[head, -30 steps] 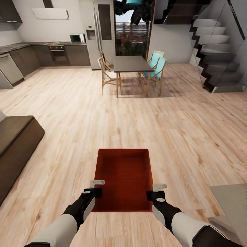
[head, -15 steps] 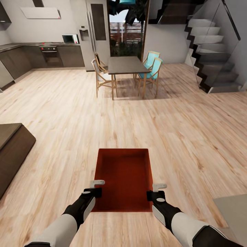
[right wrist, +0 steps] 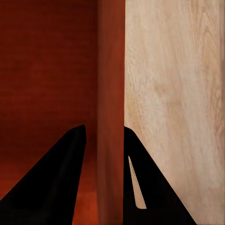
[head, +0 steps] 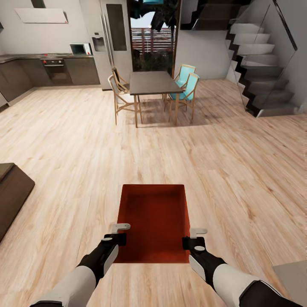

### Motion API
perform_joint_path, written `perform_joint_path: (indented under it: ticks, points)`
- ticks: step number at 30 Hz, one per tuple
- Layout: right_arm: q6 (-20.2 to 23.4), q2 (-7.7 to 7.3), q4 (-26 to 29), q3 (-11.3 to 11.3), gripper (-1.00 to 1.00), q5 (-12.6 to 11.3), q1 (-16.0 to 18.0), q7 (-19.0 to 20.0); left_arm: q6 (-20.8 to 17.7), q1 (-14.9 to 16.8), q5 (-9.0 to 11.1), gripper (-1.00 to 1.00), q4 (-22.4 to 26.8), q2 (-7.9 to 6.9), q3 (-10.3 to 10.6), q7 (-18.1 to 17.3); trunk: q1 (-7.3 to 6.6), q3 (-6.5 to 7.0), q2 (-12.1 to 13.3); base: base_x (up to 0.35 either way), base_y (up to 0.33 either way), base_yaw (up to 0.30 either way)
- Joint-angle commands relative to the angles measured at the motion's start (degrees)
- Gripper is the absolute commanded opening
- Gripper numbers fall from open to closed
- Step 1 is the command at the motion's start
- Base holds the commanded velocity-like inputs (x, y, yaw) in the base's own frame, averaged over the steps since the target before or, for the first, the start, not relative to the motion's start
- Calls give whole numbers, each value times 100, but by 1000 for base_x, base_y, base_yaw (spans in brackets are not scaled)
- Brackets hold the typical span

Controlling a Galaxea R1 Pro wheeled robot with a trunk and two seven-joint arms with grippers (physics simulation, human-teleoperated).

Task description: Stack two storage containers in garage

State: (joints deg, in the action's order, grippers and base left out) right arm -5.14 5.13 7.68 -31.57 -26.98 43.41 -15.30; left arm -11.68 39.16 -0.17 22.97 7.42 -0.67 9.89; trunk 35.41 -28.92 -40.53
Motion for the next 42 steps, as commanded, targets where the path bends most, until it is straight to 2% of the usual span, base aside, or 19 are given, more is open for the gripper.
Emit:
perform_joint_path:
  ticks: [1, 12, 42]
  points:
    - [-5, -3, -223, -164, -100, -88, 1, 2, -37, 4, 26, -100, 366, -65, -39, 22, 4, -6, -5, 322, 0, -222]
    - [-5, -3, -222, -164, -100, -88, -1, 1, -37, 4, 26, -100, 369, -65, -39, 22, 4, -6, -5, 322, 0, -205]
    - [-5, -12, -223, -162, -100, -88, 1, 10, -37, 4, 31, -100, 366, -65, -39, 22, 4, -6, -5, 322, 0, -7]
